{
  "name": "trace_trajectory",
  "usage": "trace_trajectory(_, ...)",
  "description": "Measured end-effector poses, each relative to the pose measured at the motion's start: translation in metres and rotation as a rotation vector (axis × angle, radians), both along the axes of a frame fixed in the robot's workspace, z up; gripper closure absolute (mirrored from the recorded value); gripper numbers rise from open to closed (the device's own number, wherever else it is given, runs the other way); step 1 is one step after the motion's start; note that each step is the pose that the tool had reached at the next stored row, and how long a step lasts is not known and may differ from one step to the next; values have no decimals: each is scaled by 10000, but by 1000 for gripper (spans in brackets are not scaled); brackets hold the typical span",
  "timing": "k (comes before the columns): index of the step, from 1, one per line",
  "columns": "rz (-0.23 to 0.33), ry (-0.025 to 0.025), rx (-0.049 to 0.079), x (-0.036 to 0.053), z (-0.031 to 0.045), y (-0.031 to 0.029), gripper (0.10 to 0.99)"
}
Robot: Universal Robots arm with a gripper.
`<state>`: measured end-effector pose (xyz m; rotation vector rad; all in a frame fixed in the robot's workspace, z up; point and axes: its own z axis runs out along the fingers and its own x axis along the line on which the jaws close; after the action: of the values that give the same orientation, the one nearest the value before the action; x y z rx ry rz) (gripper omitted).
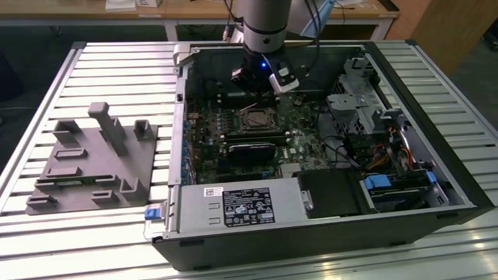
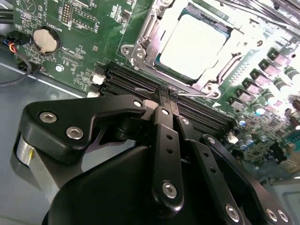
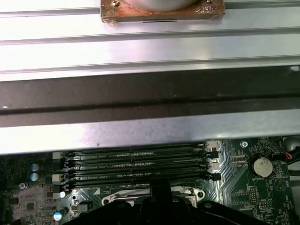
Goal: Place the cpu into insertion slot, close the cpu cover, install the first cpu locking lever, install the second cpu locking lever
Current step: 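Install the first cpu locking lever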
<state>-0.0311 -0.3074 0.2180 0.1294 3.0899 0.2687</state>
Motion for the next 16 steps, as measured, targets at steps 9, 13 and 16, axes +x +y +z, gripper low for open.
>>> trace_trajectory(9, -163, -373, -194, -1, -47, 0, 980)
trace_trajectory(13, -475, -370, -217, -1, -64, 9, 980)
trace_trajectory(16, -659, -369, -220, -1, -79, 26, 980)
